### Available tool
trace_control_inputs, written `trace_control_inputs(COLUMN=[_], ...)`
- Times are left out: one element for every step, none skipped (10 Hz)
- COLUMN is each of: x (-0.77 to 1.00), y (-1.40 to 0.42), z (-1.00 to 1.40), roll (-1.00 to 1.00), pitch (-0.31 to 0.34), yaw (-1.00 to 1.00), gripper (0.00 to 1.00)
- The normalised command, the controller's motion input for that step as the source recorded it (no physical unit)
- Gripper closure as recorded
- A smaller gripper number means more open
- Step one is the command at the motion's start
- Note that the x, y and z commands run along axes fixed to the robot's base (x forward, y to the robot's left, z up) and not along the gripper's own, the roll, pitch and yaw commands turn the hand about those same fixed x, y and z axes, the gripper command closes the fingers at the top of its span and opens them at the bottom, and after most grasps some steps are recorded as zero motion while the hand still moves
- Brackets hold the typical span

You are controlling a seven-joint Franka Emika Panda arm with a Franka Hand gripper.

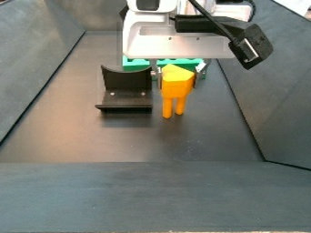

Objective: Pick up the 3 prong object. Move up. Move to above the board. Insert the 3 prong object.
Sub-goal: Pick up the 3 prong object, then move up.

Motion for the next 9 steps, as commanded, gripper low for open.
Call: trace_control_inputs(x=[0.00, 0.00, 0.00, 0.00, 0.00, 0.00, 0.00, 0.00, -0.01], y=[0.00, 0.00, 0.00, 0.00, 0.00, 0.00, 0.00, 0.00, -0.07], z=[0.00, 0.00, 0.00, 0.00, 0.00, 0.00, 0.00, 0.83, 0.75], roll=[0.00, 0.00, 0.00, 0.00, 0.00, 0.00, 0.00, 0.00, -0.01], pitch=[0.000, 0.000, 0.000, 0.000, 0.000, 0.000, 0.000, 0.000, 0.032], yaw=[0.00, 0.00, 0.00, 0.00, 0.00, 0.00, 0.00, 0.00, -0.03], gripper=[1.00, 1.00, 1.00, 1.00, 1.00, 1.00, 1.00, 1.00, 1.00])
